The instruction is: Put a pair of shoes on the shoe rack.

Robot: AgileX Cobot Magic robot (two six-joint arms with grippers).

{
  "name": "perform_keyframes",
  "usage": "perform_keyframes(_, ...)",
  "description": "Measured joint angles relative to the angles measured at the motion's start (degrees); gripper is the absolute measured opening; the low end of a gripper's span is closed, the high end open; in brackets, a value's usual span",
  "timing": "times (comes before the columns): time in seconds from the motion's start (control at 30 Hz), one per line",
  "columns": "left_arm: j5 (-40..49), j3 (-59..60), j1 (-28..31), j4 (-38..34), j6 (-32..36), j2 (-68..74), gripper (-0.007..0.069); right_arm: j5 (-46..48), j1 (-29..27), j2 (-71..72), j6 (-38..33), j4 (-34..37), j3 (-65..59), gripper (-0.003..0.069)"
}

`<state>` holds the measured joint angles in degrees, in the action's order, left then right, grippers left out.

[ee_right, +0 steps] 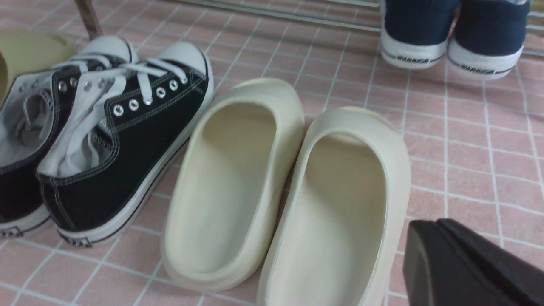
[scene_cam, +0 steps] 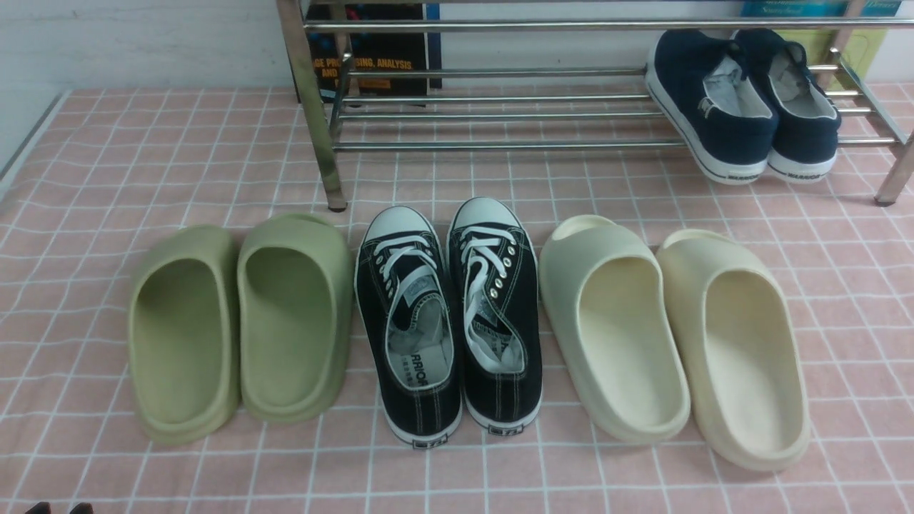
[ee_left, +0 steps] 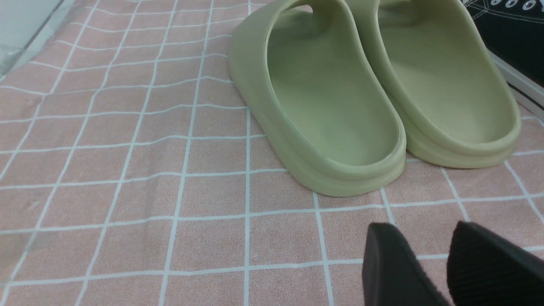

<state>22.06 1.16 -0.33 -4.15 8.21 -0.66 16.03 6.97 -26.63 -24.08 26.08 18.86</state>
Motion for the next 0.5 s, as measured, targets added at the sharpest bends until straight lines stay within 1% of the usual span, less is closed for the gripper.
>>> perform_keyframes(0.07,0.00,0.00,0.00,0.00,0.00,0.00,0.0239,-2.20,0.00,3.86,-0.07,0.50,-2.39,-0.0006)
perform_keyframes(0.2,0.00,0.00,0.00,0.00,0.00,0.00,0.0239,-2.32,0.00,7.96,-0.07,0.79,-4.59,-0.0004)
perform_keyframes(0.5,0.00,0.00,0.00,0.00,0.00,0.00,0.0239,-0.44,0.00,9.36,-0.28,1.04,-6.18,0.0001)
